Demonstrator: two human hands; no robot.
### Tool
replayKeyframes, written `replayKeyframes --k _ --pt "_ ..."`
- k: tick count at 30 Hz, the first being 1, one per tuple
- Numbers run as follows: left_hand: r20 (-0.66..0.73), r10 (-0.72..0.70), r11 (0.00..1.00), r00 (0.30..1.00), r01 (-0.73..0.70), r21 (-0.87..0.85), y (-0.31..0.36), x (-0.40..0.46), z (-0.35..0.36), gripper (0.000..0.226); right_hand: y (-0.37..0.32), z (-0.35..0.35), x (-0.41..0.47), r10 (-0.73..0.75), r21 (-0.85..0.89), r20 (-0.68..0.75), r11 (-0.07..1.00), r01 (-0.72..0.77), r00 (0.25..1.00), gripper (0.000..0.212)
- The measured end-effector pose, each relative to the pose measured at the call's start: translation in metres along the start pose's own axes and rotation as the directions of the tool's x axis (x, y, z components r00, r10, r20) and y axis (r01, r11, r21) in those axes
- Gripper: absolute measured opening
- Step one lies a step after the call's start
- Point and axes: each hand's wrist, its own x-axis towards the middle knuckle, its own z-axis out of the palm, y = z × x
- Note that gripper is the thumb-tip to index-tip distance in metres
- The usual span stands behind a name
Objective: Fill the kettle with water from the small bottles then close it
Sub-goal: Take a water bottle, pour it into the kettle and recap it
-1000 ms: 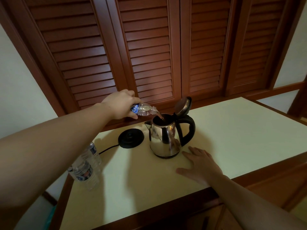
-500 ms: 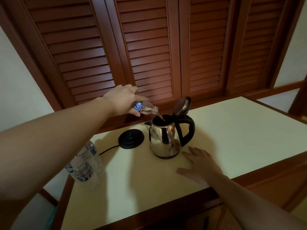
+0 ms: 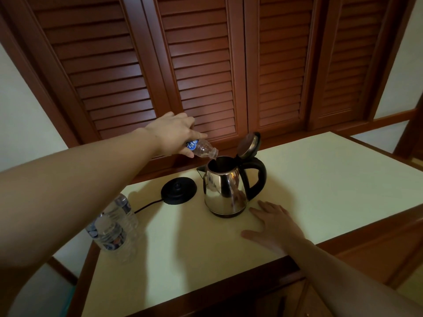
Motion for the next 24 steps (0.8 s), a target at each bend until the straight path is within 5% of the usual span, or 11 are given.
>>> replayKeyframes --k 14,19,24 --pt "-0.018 0.044 0.996 0.999 -0.042 0.076 0.004 0.007 -0.007 0.074 0.002 0.001 0.001 -0.014 -0.012 0.006 1.000 0.014 1.000 0.105" --pt "0.030 -0.110 0.970 0.993 0.114 -0.214 0.010 -0.001 0.012 0.072 0.002 0.003 0.002 -0.007 -0.016 0.007 1.000 0.007 1.000 0.106" --pt "0.024 -0.351 0.741 0.936 0.293 -0.603 0.031 -0.018 0.046 0.067 0.002 0.003 0.002 -0.007 -0.025 0.005 1.000 0.007 1.000 0.105"
